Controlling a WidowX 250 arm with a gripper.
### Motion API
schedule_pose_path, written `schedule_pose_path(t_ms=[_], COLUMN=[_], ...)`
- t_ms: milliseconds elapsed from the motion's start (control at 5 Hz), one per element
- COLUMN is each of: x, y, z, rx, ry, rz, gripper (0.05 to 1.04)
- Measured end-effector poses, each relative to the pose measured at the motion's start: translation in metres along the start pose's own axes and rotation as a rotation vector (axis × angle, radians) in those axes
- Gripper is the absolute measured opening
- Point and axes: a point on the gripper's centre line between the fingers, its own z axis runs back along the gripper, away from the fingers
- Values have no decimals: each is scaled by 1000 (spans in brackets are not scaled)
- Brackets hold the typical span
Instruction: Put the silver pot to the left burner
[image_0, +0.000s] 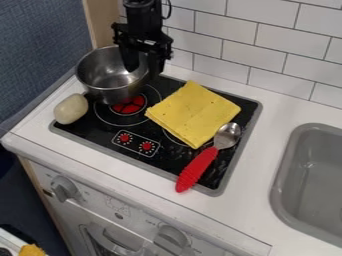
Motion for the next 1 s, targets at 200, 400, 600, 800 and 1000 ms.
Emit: schedule_pose_path(t_ms=[200,400,600,800,1000], x=[-4,-16,-15,-15,-14], y=[1,-1,-5,-4,-5], z=[20,25,25,25,25], rx=[-25,47,50,48,49], ry=[-41,-31,-30,-29,-31], rz=[0,-3,-7,-8,-9], gripper=[1014,1011,1005,1003,1003])
